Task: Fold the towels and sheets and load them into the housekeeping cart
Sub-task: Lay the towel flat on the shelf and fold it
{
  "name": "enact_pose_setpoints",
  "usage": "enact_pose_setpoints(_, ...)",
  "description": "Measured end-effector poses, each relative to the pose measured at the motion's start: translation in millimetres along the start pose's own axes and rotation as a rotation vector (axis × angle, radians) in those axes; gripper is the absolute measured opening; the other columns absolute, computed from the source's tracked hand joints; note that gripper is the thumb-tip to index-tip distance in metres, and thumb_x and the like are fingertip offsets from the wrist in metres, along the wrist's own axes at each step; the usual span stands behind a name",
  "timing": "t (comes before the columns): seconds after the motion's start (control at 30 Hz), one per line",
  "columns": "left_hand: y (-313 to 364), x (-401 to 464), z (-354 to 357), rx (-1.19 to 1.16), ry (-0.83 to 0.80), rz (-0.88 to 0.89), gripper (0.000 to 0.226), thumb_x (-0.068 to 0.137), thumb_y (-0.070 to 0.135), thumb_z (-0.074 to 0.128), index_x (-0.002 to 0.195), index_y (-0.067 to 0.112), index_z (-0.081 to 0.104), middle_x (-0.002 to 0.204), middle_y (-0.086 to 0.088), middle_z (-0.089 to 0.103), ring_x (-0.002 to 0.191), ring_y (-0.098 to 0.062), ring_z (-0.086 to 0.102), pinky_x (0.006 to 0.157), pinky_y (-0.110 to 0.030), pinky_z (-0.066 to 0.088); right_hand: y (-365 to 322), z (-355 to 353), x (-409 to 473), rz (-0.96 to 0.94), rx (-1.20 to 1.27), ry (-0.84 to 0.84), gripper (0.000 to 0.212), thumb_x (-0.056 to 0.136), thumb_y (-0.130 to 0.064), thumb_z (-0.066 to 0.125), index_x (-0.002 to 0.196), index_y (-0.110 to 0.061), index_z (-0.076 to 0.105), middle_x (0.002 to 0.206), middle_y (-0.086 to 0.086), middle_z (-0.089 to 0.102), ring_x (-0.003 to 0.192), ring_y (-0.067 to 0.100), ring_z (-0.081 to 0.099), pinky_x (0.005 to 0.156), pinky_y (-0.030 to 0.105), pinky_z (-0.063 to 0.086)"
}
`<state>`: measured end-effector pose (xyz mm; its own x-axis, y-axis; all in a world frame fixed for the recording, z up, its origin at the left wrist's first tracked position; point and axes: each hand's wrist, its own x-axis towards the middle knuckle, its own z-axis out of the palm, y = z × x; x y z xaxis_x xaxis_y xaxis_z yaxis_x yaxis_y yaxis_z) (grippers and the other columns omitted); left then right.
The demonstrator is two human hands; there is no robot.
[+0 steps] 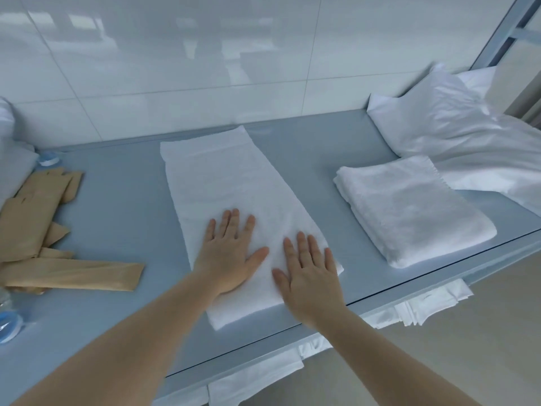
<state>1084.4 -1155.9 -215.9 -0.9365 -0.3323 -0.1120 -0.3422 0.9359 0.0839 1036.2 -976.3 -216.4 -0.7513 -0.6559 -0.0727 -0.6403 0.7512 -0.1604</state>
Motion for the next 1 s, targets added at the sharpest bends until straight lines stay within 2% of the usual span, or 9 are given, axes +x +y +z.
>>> enact_pose_setpoints(0.17,4,10,-17,0.013,-0.096,-0.064,0.071,0.099,0.051,0.023,0.154,0.013,-0.001,0.160,-0.018,-0.007,0.148,-0.029,-0.010,0.119,-0.047,-0.003,18,-26,-5,0.064,0.300,0.125,0.049,0.097,-0.027,0.047,0.144,-0.017,0.037,0.152,0.006,0.030,0.135,0.024,0.029,0.108,0.032,0.028)
enact_pose_setpoints(0.33,37,6,-1,-0.050,-0.089,-0.206,0.096,0.089,0.072,0.019,0.151,0.005,-0.010,0.158,-0.020,-0.016,0.146,-0.031,-0.019,0.116,-0.052,-0.013,33,-26,-4,0.169,0.541,0.206,0.045,0.087,-0.013,0.064,0.131,-0.013,0.054,0.120,0.003,0.054,0.112,0.022,0.051,0.093,0.026,0.041)
enact_pose_setpoints(0.43,39,8,-3,-0.080,-0.084,-0.248,0.109,0.077,0.082,0.008,0.151,0.005,-0.010,0.158,-0.020,-0.015,0.146,-0.030,-0.019,0.116,-0.054,-0.011,34,-22,-11,-0.019,0.538,0.333,0.037,0.082,0.003,0.061,0.117,-0.010,0.064,0.107,0.002,0.063,0.101,0.021,0.058,0.085,0.026,0.047)
enact_pose_setpoints(0.53,50,17,-13,-0.171,-0.106,-0.339,0.138,0.049,0.095,-0.008,0.152,0.004,-0.003,0.159,-0.022,-0.009,0.147,-0.033,-0.015,0.113,-0.059,-0.008,38,-17,-22,-0.321,0.394,0.382,0.034,0.075,0.010,0.067,0.105,-0.006,0.069,0.099,0.002,0.070,0.088,0.023,0.061,0.077,0.032,0.053)
enact_pose_setpoints(0.6,59,24,-16,-0.205,-0.137,-0.406,0.146,0.041,0.100,-0.004,0.152,0.004,-0.003,0.158,-0.024,-0.008,0.146,-0.036,-0.014,0.111,-0.063,-0.006,42,-15,-27,-0.432,0.321,0.368,0.032,0.074,0.009,0.068,0.104,-0.006,0.070,0.102,0.002,0.071,0.087,0.024,0.063,0.079,0.032,0.054)
enact_pose_setpoints(0.67,65,27,-10,-0.148,-0.131,-0.414,0.139,0.053,0.099,0.011,0.151,0.003,-0.007,0.157,-0.026,-0.010,0.145,-0.039,-0.015,0.108,-0.067,-0.006,48,-17,-29,-0.470,0.334,0.359,0.026,0.080,0.003,0.064,0.104,-0.006,0.070,0.103,0.002,0.072,0.086,0.022,0.063,0.079,0.030,0.053)
enact_pose_setpoints(0.77,64,23,2,-0.101,-0.077,-0.382,0.133,0.058,0.095,0.015,0.149,0.002,-0.012,0.157,-0.027,-0.012,0.144,-0.039,-0.019,0.108,-0.067,-0.011,56,-27,-27,-0.237,0.526,0.316,0.021,0.091,-0.007,0.058,0.108,-0.015,0.068,0.085,0.001,0.070,0.081,0.018,0.062,0.076,0.031,0.050)
enact_pose_setpoints(0.87,63,20,3,-0.103,-0.058,-0.376,0.134,0.053,0.094,0.006,0.150,0.003,-0.012,0.157,-0.026,-0.013,0.144,-0.038,-0.020,0.108,-0.066,-0.013,69,-39,-13,0.032,0.671,0.193,0.018,0.089,-0.011,0.063,0.098,-0.025,0.070,0.081,-0.004,0.068,0.082,-0.001,0.055,0.075,0.009,0.038)
enact_pose_setpoints(1.0,65,18,0,-0.098,-0.051,-0.372,0.133,0.053,0.093,0.004,0.149,0.003,-0.013,0.157,-0.026,-0.013,0.144,-0.038,-0.019,0.109,-0.066,-0.012,78,-50,1,-0.005,0.597,0.003,0.006,0.083,-0.019,0.072,0.087,-0.021,0.075,0.075,-0.011,0.063,0.087,0.012,0.054,0.076,0.016,0.039)
